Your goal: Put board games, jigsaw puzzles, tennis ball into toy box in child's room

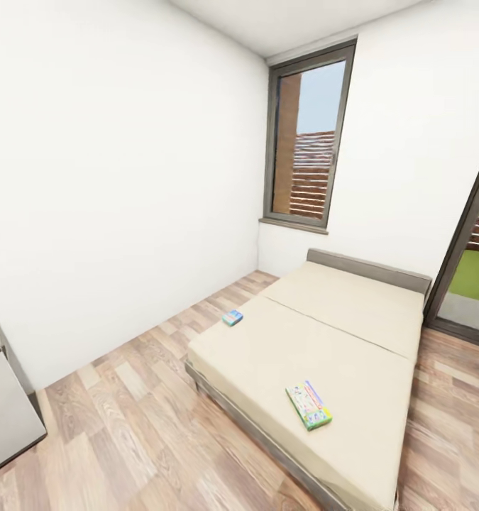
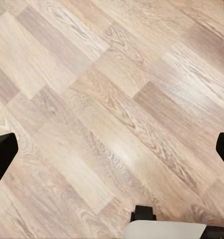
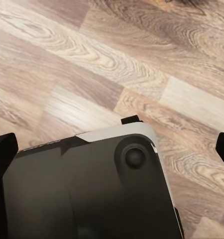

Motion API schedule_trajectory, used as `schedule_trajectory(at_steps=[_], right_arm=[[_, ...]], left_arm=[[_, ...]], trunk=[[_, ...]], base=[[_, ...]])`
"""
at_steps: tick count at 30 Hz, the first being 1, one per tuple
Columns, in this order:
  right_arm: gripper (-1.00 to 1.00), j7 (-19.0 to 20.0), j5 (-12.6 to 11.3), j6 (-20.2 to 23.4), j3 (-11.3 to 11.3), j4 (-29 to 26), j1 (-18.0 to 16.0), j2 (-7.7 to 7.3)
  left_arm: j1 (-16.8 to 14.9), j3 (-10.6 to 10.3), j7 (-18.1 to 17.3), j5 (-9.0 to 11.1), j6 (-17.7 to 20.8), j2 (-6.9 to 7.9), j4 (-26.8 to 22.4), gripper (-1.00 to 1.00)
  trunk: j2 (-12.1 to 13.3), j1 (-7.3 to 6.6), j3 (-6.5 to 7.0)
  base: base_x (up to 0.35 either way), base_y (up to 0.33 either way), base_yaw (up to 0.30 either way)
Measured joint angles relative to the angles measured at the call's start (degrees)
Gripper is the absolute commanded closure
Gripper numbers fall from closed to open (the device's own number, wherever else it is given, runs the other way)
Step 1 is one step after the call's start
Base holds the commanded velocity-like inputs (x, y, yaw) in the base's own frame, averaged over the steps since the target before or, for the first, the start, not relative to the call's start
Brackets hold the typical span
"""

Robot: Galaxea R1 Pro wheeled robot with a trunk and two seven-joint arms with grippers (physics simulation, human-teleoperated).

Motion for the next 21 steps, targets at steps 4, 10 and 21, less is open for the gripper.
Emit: schedule_trajectory(at_steps=[4,10,21], right_arm=[[-1.00,0.00,0.01,0.00,0.00,0.00,0.02,0.00],[-1.00,0.02,-0.01,0.00,0.00,0.00,0.02,0.00],[-1.00,-0.01,-0.01,0.00,0.00,0.00,-0.01,0.00]], left_arm=[[0.00,0.00,0.02,0.00,0.00,0.01,0.00,-1.00],[0.00,0.00,0.01,-0.01,0.00,0.01,0.00,-1.00],[0.00,-0.03,-0.01,-0.07,0.00,0.01,0.00,-1.00]], trunk=[[0.00,0.00,0.00],[0.00,-0.01,0.00],[0.00,-0.01,0.00]], base=[[0.159,0.186,-0.281],[0.179,0.222,-0.281],[0.222,0.186,-0.281]])
